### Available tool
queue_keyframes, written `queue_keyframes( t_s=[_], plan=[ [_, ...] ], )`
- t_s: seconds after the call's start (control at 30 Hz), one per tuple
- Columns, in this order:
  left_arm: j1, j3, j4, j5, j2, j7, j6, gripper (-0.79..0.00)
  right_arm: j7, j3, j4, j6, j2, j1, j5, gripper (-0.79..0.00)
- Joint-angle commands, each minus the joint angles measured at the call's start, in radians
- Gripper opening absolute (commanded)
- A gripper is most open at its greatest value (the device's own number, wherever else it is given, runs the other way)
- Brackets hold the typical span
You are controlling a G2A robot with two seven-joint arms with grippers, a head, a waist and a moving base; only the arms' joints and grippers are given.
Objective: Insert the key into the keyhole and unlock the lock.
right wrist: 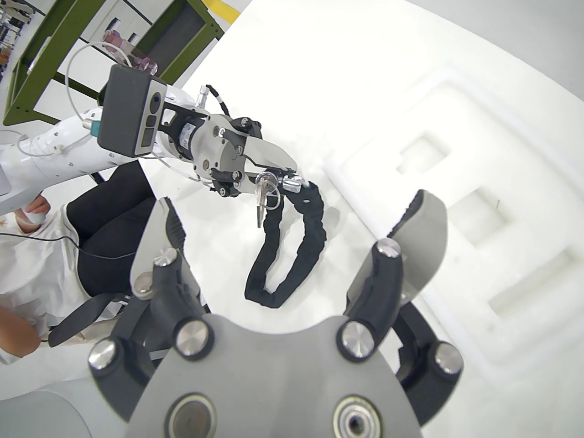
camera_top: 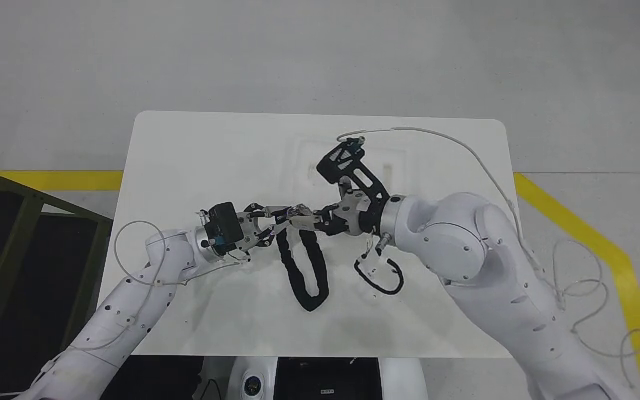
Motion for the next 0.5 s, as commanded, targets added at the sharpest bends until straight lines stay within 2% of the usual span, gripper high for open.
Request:
queue_keyframes(
  t_s=[0.0,0.07,0.47],
  plan=[
    [0.0,0.0,0.0,0.0,0.0,0.0,0.0,-0.785,-0.004,0.004,-0.003,-0.002,0.0,-0.005,0.001,-0.6],
    [0.0,0.0,0.0,0.0,0.0,0.0,0.0,-0.785,-0.008,0.004,-0.004,-0.005,0.0,-0.008,0.005,-0.773],
    [0.0,0.0,0.0,0.0,0.0,0.0,0.0,-0.785,-0.013,0.004,-0.004,0.0,-0.003,-0.005,-0.004,-0.785]
  ],
)
